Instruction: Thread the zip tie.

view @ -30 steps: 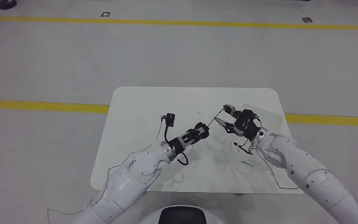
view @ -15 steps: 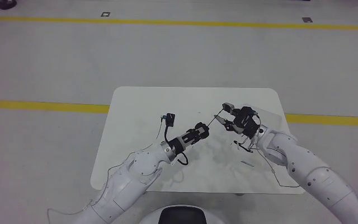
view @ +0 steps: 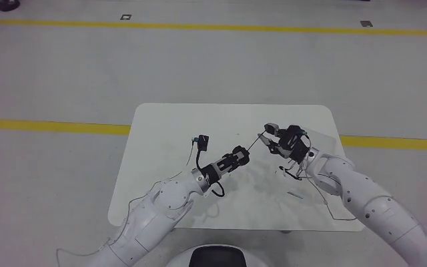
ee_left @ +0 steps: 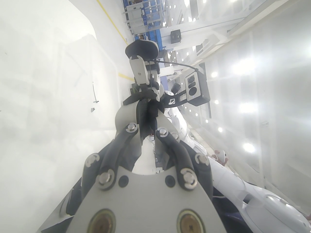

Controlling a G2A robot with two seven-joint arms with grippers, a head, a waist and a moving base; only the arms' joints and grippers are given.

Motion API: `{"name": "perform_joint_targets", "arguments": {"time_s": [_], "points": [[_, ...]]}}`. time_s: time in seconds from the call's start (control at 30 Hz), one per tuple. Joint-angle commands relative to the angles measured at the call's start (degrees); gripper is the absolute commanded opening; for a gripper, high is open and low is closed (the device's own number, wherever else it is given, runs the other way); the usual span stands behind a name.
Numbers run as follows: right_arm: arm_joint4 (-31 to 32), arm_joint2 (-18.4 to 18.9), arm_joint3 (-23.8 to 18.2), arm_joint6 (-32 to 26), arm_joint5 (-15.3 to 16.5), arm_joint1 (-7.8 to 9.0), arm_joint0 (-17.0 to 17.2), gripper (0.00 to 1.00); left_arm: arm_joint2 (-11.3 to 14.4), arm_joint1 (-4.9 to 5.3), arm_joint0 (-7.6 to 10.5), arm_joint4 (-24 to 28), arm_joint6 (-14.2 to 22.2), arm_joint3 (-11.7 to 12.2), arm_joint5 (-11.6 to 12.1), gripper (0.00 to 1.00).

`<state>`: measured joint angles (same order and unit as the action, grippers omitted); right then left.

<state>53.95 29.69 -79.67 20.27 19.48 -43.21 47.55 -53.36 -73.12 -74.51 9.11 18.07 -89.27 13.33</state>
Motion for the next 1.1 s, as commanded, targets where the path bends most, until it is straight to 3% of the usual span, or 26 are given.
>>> {"name": "perform_joint_targets", "arguments": {"time_s": [0.0,0.1,0.17,0.23,0.6,0.63,0.7,0.87,0.9,1.07], "points": [[0.2,-0.2,0.1,0.0,0.0,0.01,-0.1,0.25,0.0,0.0,0.0,0.0,0.0,0.0,0.0,0.0],[0.3,-0.6,0.2,0.1,0.0,0.01,-0.3,0.22,0.0,0.0,0.0,0.0,0.0,0.0,0.0,0.0],[0.4,-0.8,0.4,0.2,0.0,0.01,-0.5,0.1,0.0,0.0,0.0,0.0,0.0,0.0,0.0,0.0],[0.3,-1.0,0.5,0.3,0.0,0.02,-0.6,0.04,0.0,0.0,0.0,0.0,0.0,0.0,0.0,0.0],[0.7,-2.4,0.8,0.7,0.0,-0.05,-1.4,0.0,0.0,0.0,0.0,0.0,0.0,0.0,0.0,0.0],[0.7,-2.5,0.9,0.7,0.0,-0.08,-1.4,0.03,0.0,0.0,0.0,0.0,0.0,0.0,0.0,0.0],[0.5,-2.7,1.1,0.5,0.0,-0.14,-1.6,0.22,0.0,0.0,0.0,0.0,0.0,0.0,0.0,0.0],[-0.6,-2.9,1.9,0.4,0.0,-0.36,-2.0,0.31,0.0,0.0,0.0,0.0,0.0,0.0,0.0,0.0],[-0.7,-3.0,2.0,0.4,0.0,-0.39,-2.0,0.39,0.0,0.0,0.0,0.0,0.0,0.0,0.0,0.0],[-0.7,-3.4,2.2,0.5,0.0,-0.5,-2.3,0.4,0.0,0.0,0.0,0.0,0.0,0.0,0.0,0.0]]}}
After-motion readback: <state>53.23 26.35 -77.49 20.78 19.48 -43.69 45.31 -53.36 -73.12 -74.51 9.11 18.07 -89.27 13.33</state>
